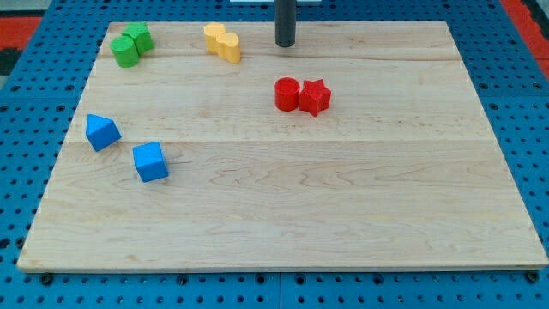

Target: Place the blue cube to the bottom left of the board

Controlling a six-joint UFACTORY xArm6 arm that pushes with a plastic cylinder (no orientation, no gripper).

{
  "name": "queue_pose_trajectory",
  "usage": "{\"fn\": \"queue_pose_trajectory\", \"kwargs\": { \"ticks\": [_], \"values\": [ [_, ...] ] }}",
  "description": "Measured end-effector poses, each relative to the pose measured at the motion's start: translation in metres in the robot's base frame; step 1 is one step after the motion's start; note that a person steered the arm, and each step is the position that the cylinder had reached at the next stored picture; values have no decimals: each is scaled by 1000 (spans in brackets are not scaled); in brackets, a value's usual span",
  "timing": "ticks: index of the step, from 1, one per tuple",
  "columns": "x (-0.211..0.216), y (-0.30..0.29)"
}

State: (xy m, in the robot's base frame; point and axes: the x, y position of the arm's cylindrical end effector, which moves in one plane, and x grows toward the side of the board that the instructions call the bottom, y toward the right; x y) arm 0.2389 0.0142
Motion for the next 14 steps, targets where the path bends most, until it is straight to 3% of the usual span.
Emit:
{"fn": "queue_pose_trajectory", "kwargs": {
  "ticks": [10,11,13,14],
  "values": [
    [0,-3],
    [41,-23],
    [163,-121],
    [235,-126]
  ]
}}
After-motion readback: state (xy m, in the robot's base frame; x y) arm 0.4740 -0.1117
